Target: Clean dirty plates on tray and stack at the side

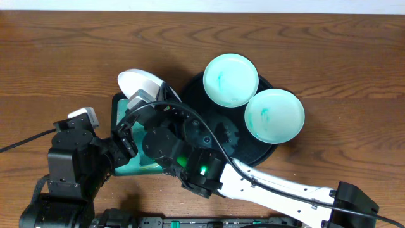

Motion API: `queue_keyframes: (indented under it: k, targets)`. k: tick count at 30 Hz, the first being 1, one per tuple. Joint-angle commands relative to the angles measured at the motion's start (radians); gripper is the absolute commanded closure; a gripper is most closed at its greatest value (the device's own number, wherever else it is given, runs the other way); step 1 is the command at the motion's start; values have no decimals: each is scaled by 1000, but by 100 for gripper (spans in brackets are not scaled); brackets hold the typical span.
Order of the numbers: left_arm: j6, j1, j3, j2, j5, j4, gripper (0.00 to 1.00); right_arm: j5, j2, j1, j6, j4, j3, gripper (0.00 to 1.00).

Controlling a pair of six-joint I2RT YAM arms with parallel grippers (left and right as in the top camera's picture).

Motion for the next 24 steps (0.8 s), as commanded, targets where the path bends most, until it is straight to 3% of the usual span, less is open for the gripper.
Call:
queue_keyframes:
  k: [1, 7, 24]
  targets:
    - [0, 5, 16, 2, -6, -2, 19, 56, -27, 27, -168, 78, 11, 99]
    - [0, 5, 16, 2, -6, -2, 19, 84, -27, 56, -312, 200, 11, 99]
    - [-1, 5, 16, 2, -6, -2, 19, 93, -27, 56, -307, 207, 11, 99]
